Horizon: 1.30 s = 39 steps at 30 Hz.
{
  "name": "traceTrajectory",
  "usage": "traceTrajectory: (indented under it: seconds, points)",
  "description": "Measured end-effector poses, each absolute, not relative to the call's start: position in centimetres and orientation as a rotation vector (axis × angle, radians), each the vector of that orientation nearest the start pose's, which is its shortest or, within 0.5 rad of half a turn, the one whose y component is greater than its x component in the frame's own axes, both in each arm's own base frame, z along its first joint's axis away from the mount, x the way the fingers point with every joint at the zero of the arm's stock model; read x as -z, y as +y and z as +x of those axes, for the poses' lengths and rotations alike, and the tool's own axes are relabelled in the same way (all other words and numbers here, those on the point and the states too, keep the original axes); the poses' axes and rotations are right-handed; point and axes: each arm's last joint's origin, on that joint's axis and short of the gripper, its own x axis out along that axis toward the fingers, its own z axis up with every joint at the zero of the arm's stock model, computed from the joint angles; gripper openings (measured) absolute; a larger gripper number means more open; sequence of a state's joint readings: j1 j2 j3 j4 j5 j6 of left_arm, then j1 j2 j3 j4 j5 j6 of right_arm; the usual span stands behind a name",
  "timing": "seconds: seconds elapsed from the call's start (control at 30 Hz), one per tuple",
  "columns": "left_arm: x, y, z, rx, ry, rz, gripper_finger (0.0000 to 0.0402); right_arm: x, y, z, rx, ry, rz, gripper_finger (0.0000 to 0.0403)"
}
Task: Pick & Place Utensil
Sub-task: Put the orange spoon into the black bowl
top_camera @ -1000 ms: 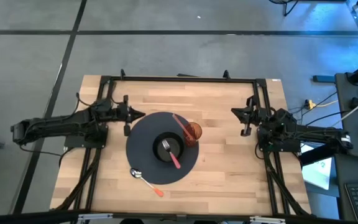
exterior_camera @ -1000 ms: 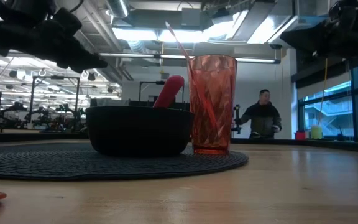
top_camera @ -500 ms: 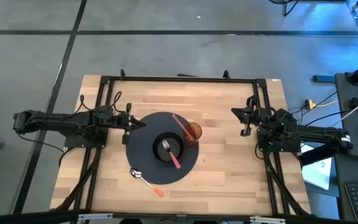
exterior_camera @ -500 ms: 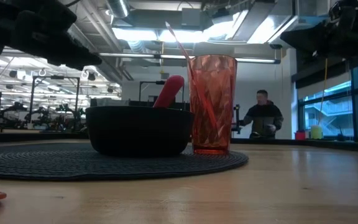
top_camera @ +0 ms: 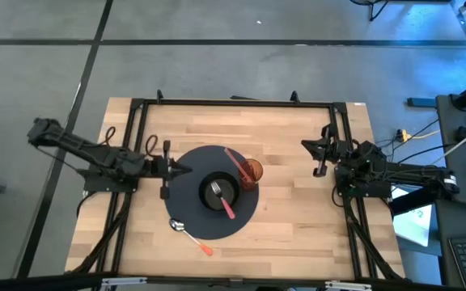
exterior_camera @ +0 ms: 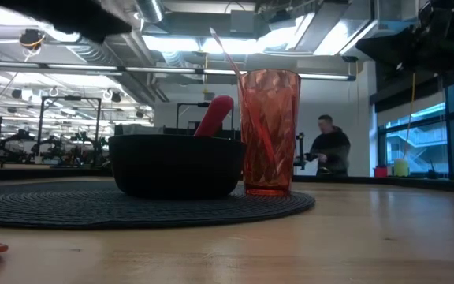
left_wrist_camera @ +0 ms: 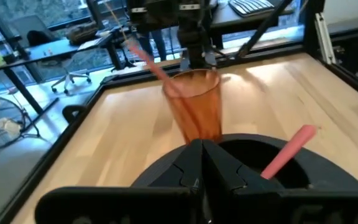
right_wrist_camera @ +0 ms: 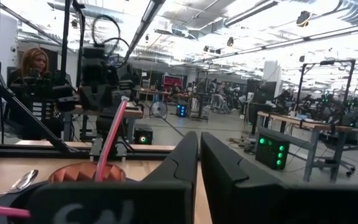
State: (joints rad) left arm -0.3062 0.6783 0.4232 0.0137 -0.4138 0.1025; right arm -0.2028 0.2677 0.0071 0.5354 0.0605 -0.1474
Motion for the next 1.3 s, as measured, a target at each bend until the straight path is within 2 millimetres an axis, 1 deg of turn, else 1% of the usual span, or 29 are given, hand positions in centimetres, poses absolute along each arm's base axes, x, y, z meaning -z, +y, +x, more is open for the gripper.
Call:
traceTrajectory:
  seconds: [0.1,0.2,0.43,0.47,0.63,0.7,0.83,0.9,1.0,1.07,1.17,1.3]
  points:
    - [-25.3,-5.1,16.2,-0.069,0.253,0.219,0.0004,-19.4,-2.4,10.8,0.280,-0.255,-0.158,0.0021]
    - [-25.5,-6.3,17.1,-0.035,0.273,0.258,0.0004,-19.4,-2.4,10.8,0.280,-0.256,-0.156,0.0021]
    - [-24.3,-8.6,18.8,0.073,0.353,0.345,0.0004,-19.4,-2.4,10.8,0.280,-0.254,-0.156,0.0021]
    - [-24.1,-8.9,19.0,0.082,0.358,0.343,0.0004,-19.4,-2.4,10.8,0.280,-0.250,-0.156,0.0021]
    - [-23.5,-10.5,19.9,0.091,0.322,0.224,0.0004,-19.3,-2.4,10.8,0.280,-0.243,-0.159,0.0021]
    - [-23.2,-11.0,20.2,0.060,0.322,0.184,0.0004,-19.3,-2.4,10.8,0.280,-0.242,-0.160,0.0021]
    - [-22.0,-11.5,21.0,-0.125,0.378,0.153,0.0004,-19.3,-2.4,10.8,0.281,-0.238,-0.171,0.0021]
    - [-21.4,-12.0,21.8,-0.153,0.432,0.172,0.0004,-19.3,-2.4,10.8,0.281,-0.240,-0.172,0.0021]
    - [-21.1,-12.9,23.0,-0.152,0.490,0.218,0.0004,-19.3,-2.4,10.8,0.281,-0.240,-0.175,0.0021]
    - [-21.2,-13.5,23.6,-0.147,0.532,0.264,0.0004,-19.4,-2.4,10.8,0.283,-0.245,-0.183,0.0021]
    - [-22.2,-14.2,24.5,-0.137,0.577,0.289,0.0013,-19.4,-2.4,10.8,0.280,-0.245,-0.231,0.0021]
    - [-23.8,-14.7,25.0,-0.115,0.605,0.270,0.0048,-19.4,-2.4,10.8,0.284,-0.241,-0.266,0.0021]
